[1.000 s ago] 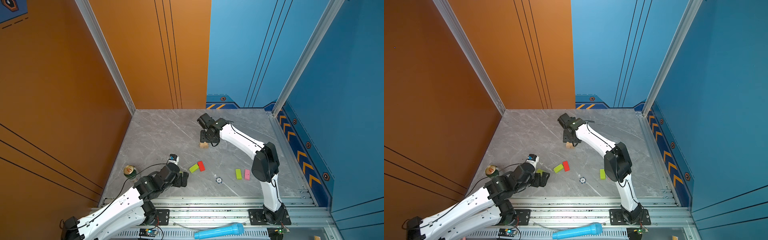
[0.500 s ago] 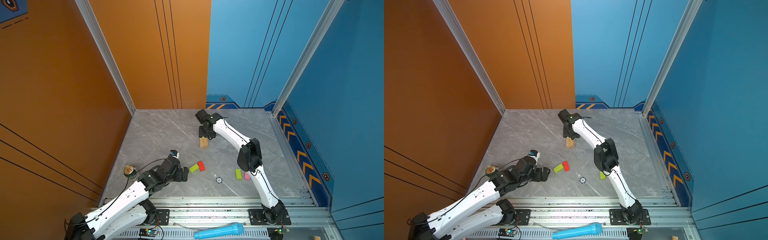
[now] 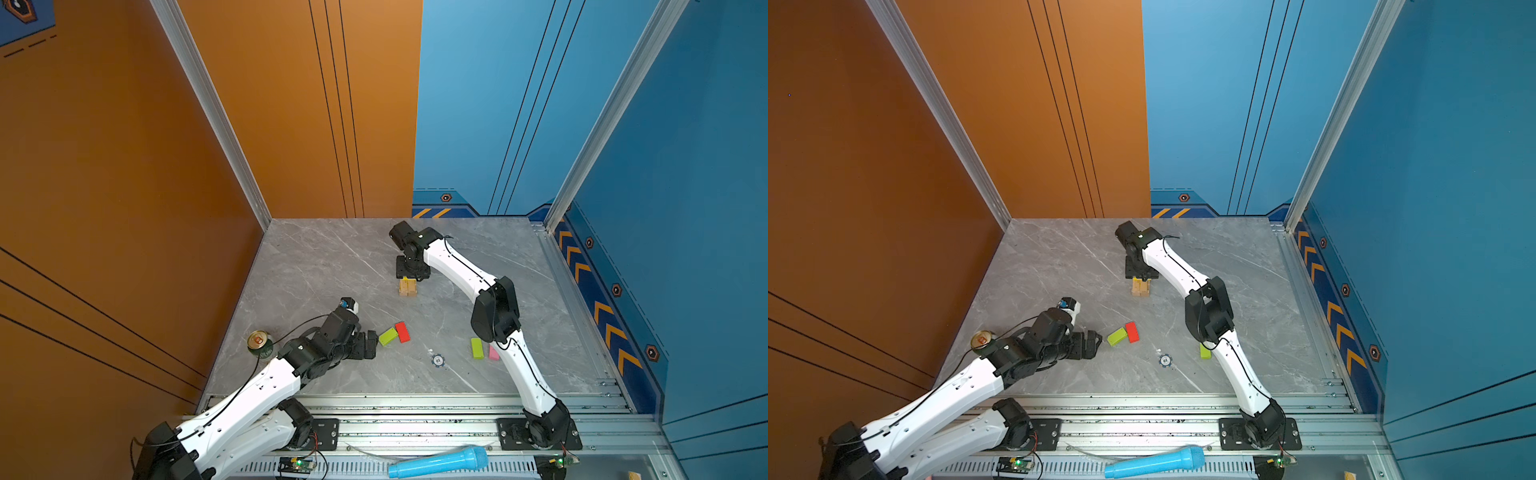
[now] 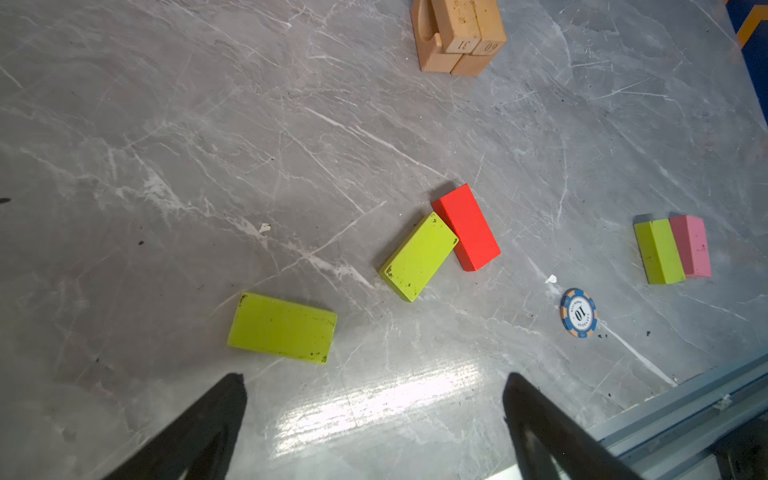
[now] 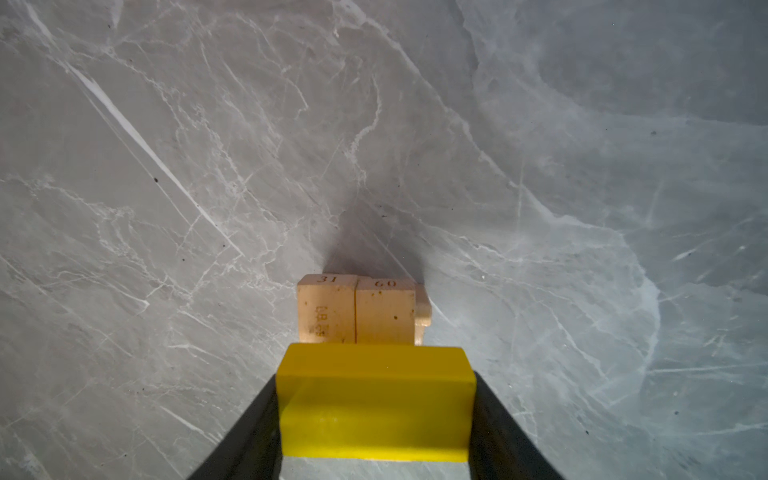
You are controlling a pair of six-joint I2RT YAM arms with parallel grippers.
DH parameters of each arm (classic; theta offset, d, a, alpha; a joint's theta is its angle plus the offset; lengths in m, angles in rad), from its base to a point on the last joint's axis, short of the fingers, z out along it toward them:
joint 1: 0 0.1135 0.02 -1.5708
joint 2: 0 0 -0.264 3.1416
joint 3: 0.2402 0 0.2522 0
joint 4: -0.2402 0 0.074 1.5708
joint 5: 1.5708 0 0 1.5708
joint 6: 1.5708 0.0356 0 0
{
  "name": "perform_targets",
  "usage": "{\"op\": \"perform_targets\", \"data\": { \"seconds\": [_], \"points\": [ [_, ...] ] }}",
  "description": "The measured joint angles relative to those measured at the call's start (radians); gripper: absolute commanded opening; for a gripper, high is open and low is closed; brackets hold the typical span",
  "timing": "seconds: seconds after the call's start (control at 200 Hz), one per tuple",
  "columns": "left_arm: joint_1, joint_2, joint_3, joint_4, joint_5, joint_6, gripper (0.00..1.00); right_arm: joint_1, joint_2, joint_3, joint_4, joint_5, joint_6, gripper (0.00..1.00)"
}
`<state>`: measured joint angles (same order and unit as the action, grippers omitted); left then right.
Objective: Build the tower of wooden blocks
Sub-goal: 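Carry the yellow block over planks 31 and 60 with the right gripper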
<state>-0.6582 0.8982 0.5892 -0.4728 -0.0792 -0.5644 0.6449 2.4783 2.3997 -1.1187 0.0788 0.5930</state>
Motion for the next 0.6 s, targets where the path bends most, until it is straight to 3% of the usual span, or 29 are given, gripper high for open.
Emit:
{"op": "perform_targets", "data": {
  "seconds": [0.601],
  "points": [
    [0.024,0.048,0.018,0.013,0.023,0.009,0.98,-0.01,0.038,0.069,0.0,-0.027,-0.014,0.53]
  ]
}}
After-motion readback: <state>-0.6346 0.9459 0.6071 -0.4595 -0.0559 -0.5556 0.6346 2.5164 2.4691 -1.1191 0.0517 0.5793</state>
